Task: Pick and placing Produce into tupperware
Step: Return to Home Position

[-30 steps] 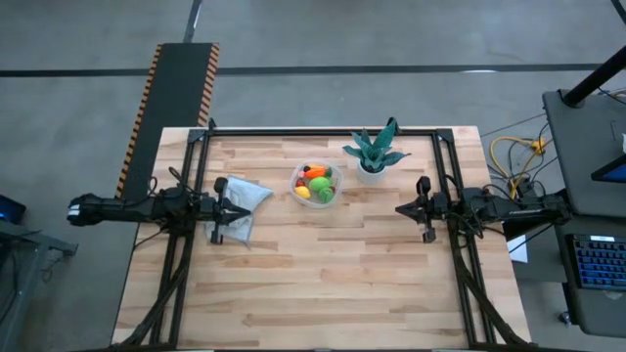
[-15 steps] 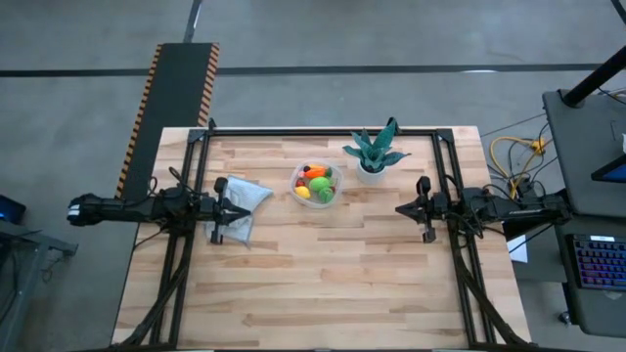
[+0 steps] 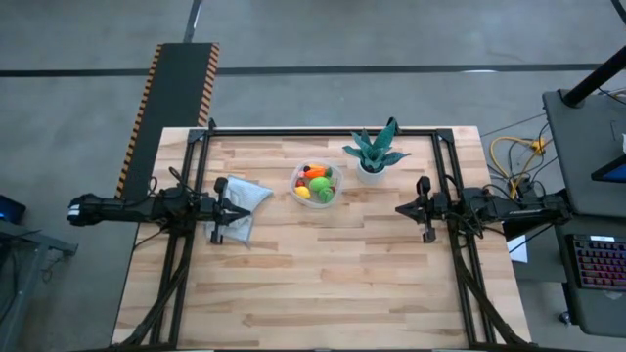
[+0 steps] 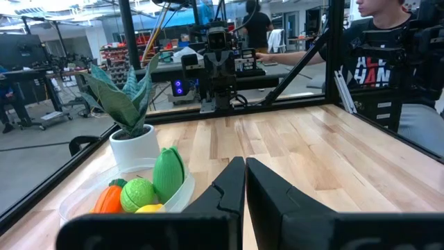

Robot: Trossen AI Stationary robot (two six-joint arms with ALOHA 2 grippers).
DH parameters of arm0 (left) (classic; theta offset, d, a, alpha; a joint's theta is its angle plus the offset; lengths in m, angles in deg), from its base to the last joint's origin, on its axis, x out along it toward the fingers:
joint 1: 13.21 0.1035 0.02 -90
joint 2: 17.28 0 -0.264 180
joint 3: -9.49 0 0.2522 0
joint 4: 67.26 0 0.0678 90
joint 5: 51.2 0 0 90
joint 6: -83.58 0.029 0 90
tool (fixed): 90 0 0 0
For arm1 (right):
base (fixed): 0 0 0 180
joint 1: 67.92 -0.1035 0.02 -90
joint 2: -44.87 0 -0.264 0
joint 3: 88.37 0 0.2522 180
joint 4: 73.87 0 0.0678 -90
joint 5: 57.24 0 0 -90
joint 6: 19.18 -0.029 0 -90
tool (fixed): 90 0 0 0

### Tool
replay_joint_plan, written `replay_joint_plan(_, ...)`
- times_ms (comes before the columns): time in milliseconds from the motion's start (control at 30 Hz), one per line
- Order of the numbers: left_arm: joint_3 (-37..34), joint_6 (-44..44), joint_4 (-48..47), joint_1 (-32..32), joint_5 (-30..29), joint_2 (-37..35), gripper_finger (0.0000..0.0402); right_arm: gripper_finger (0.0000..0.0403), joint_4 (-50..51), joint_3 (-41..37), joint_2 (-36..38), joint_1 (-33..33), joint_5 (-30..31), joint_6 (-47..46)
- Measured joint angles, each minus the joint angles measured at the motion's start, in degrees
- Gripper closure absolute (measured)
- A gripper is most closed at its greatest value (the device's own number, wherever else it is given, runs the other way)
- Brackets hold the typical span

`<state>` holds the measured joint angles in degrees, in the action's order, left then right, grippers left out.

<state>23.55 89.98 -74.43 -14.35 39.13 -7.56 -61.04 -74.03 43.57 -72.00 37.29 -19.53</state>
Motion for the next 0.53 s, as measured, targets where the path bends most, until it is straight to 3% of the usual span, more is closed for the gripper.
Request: replay_joint_plan(533,0.0,0.0,0.0,0.0,-0.1,0.0,0.0402,0.0394,0.0,0.0,0.0,0.0,0.0,0.0)
